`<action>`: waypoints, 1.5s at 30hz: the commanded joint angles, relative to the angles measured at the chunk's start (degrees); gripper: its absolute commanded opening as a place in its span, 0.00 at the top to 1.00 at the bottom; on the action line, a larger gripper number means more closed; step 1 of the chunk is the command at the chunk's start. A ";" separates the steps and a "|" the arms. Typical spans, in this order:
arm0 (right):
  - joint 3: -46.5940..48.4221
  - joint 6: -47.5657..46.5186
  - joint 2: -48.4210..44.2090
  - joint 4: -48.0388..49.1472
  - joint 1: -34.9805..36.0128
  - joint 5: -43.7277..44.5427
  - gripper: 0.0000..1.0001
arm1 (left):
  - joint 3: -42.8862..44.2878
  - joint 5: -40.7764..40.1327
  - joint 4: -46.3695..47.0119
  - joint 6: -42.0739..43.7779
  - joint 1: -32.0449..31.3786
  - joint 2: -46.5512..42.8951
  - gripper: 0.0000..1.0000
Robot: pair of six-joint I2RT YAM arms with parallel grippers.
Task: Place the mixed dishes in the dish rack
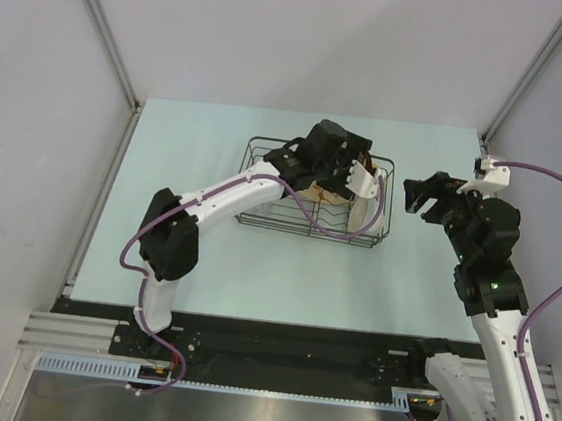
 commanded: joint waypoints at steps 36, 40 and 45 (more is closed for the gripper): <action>1.54 3.00 4.61 -14.16 19.67 8.76 0.00 | -30.27 -7.57 -20.94 -52.22 10.88 -49.07 0.00; 2.51 3.17 4.17 -16.00 24.06 14.28 0.00 | -29.22 -6.08 -22.97 -55.05 11.58 -48.02 0.00; 3.48 3.35 4.26 -18.29 27.06 17.46 0.00 | -28.52 -5.29 -22.61 -56.98 11.85 -47.93 0.00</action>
